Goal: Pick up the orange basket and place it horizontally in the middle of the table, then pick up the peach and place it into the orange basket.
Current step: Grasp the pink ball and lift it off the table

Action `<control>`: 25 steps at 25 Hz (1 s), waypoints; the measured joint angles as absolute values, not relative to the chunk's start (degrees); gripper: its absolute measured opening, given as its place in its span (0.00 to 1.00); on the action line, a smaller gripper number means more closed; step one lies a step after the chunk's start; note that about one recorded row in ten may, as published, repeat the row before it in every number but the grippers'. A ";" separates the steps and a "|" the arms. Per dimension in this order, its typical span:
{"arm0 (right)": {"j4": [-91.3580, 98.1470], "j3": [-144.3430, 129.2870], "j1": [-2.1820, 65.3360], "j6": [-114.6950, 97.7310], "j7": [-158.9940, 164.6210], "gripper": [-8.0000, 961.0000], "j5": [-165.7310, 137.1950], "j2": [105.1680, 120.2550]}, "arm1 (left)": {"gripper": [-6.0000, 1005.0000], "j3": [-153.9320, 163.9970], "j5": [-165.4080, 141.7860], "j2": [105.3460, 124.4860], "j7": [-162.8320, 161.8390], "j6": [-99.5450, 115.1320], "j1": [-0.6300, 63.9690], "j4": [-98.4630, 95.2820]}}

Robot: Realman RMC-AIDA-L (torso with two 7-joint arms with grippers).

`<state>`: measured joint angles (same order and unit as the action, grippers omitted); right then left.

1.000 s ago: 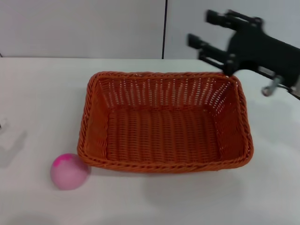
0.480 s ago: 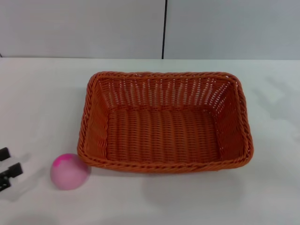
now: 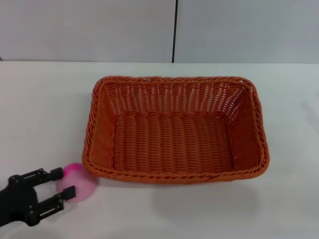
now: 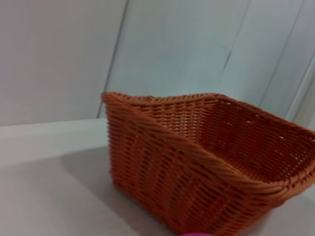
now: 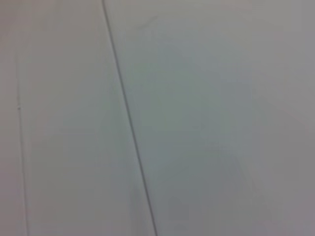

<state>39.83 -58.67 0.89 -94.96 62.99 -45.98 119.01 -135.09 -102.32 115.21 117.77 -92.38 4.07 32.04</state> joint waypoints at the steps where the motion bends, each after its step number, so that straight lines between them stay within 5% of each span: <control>1: 39.19 -58.30 0.86 -95.30 62.99 0.64 -46.01 118.95 | 0.49 -135.07 -103.28 115.80 117.62 -92.27 4.57 32.01; 14: 35.02 -55.29 0.64 -98.81 62.93 0.64 -46.61 118.74 | 0.42 -135.31 -104.27 116.94 116.85 -88.78 5.37 32.07; 19: 34.26 -55.27 0.61 -98.89 62.92 0.64 -46.65 118.74 | 0.21 -135.51 -104.29 117.07 117.16 -87.63 5.36 32.08; 25: 34.10 -55.28 0.61 -98.94 62.92 0.64 -46.67 118.74 | 0.18 -137.02 -104.14 116.79 116.65 -87.72 5.13 32.38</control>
